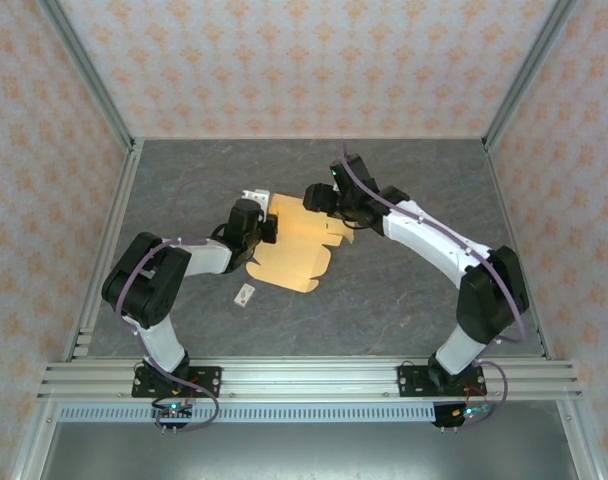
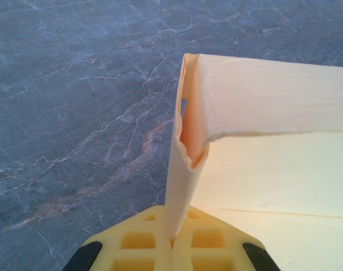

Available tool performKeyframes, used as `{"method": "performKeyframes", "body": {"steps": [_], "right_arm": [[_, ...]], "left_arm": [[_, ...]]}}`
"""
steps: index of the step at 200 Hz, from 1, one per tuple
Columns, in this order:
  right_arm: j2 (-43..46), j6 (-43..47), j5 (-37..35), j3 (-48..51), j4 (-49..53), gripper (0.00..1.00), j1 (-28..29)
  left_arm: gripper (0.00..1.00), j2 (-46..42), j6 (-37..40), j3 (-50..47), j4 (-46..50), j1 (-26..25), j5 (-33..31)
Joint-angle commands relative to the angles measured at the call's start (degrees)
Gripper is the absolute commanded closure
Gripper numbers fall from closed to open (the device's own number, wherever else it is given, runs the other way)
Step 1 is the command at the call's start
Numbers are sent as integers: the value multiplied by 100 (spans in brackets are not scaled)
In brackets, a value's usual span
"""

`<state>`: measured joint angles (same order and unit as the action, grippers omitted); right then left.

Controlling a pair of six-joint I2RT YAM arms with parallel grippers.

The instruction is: Fold the paper box

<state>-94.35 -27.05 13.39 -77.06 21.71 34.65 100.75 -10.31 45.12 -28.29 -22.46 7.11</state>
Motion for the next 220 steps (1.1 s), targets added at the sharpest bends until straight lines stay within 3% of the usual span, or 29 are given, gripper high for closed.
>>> {"method": "performKeyframes", "body": {"steps": [1,68,220], "right_arm": [[-75,-388,21,141,-282,30,-57],[-237,-492,129,223,-492,32,-178],[-231,-877,349,807,-1548,46,-178]], "left_arm": [[100,-187,149,-56,-309,-4,53],[100,-172,174,-74,-336,-13,43],[100,-56,312,58,-152,-189,-296]]}}
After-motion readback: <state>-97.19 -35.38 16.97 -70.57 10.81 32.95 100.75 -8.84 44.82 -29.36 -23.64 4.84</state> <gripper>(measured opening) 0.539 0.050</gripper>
